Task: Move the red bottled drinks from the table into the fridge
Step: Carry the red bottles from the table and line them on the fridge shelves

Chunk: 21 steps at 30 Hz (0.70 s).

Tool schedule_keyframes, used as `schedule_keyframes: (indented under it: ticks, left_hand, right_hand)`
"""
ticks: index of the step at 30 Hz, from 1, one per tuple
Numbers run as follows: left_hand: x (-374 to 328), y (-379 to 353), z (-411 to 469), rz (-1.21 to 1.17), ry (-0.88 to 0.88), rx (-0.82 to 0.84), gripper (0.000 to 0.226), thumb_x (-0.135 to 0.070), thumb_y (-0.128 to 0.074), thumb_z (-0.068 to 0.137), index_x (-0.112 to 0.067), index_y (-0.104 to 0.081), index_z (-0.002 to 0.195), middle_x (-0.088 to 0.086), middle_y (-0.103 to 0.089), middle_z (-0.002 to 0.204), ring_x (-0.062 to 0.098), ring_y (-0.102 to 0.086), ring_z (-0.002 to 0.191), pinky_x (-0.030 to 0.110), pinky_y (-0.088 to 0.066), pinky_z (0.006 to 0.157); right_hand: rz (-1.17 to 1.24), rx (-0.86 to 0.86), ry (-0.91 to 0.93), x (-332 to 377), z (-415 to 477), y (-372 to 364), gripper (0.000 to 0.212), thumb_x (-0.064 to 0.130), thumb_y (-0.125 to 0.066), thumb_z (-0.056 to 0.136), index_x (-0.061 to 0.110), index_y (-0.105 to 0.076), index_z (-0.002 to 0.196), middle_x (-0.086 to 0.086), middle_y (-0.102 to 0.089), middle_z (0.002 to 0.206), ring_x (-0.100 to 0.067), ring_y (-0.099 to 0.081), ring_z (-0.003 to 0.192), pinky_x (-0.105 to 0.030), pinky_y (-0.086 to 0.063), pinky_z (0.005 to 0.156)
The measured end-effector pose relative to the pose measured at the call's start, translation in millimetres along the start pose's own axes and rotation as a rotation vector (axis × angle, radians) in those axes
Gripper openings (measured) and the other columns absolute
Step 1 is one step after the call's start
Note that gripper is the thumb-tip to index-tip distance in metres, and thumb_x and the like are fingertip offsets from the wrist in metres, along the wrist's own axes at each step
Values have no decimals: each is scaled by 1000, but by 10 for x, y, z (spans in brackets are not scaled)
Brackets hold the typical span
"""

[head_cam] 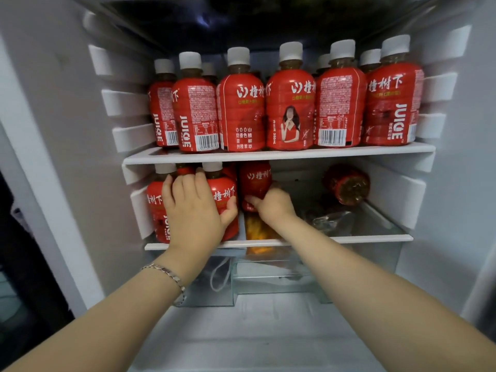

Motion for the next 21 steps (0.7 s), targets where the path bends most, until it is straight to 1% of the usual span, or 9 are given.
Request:
schedule_keyframes:
  ticks: [2, 3, 8, 11, 14, 17, 19, 20, 21]
  left_hand:
    - [-9, -2, 2, 13, -8, -5, 64, -49, -39, 80, 7, -53, 109, 22, -57, 91, 38, -55, 90, 47, -24, 101]
    - [-5, -3, 0, 22, -9, -9, 64, -49, -39, 81, 7, -53, 109, 21, -57, 91, 38, -55, 89, 47, -25, 101]
    - [-2, 4, -2, 46, -6, -17, 64, -48, -38, 81, 8, -52, 109, 22, -57, 90, 38, -56, 88, 49, -27, 102]
    - [-19, 8, -7, 61, 5, -7, 64, -47, -38, 81, 8, -52, 109, 22, -57, 90, 38, -56, 89, 53, -35, 102]
    - [-32, 6, 2, 61, 6, 4, 65, -47, -38, 82, 9, -51, 110, 23, -57, 91, 39, -56, 90, 55, -35, 101]
    - [-31, -6, 3, 69, 1, 7, 65, -47, -38, 82, 9, -51, 111, 23, -56, 91, 40, -56, 90, 55, -34, 102]
    - [-17, -15, -7, 73, 1, 6, 64, -47, -39, 83, 8, -50, 112, 24, -56, 92, 40, -55, 91, 55, -33, 103]
    - [-7, -17, -9, 73, 1, 3, 64, -48, -38, 83, 8, -49, 112, 24, -56, 93, 41, -54, 91, 55, -32, 103]
    - [-5, -26, -13, 68, 2, -2, 64, -48, -38, 83, 8, -49, 112, 25, -55, 93, 42, -54, 92, 55, -32, 103]
  right_hand:
    - [-68, -28, -17, -15, 67, -35, 29, 23, -53, 94, 4, -55, 117, -14, -61, 119, -30, -59, 109, -34, -46, 90]
    - [-92, -49, -23, -12, 82, -43, 26, 18, -50, 96, 4, -55, 116, -15, -61, 119, -29, -59, 109, -33, -46, 89]
    - [-191, -88, 30, 46, 66, -73, 24, 10, -46, 96, 0, -55, 116, -16, -61, 117, -30, -60, 107, -33, -47, 89]
    - [-256, -83, 53, 90, 78, -49, 25, 10, -43, 97, 1, -54, 117, -16, -60, 118, -30, -59, 108, -34, -48, 90]
    - [-339, -27, -1, 94, 174, -74, 26, 10, -41, 98, 4, -53, 120, -13, -58, 122, -28, -58, 112, -33, -48, 89]
    - [-419, 85, -24, 85, 195, -122, 31, 9, -41, 97, 5, -49, 126, -13, -54, 129, -27, -55, 117, -34, -46, 92]
    - [-524, 149, 36, 94, 76, -85, 31, 11, -44, 95, 5, -51, 125, -15, -55, 127, -30, -55, 115, -37, -46, 93]
    - [-592, 130, 94, 94, 3, -7, 29, 13, -47, 94, 7, -55, 121, -14, -56, 124, -31, -55, 113, -38, -46, 91]
    - [-662, 55, 161, 88, -64, 130, 28, 17, -49, 92, 8, -58, 117, -14, -57, 121, -32, -53, 112, -39, -45, 90]
Point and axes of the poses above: each hand's wrist, its own z-axis towards the middle knuckle, its own y-axis out of the back of the hand, x = y × z, the point moved 7 cm from there along z, towards the middle knuckle
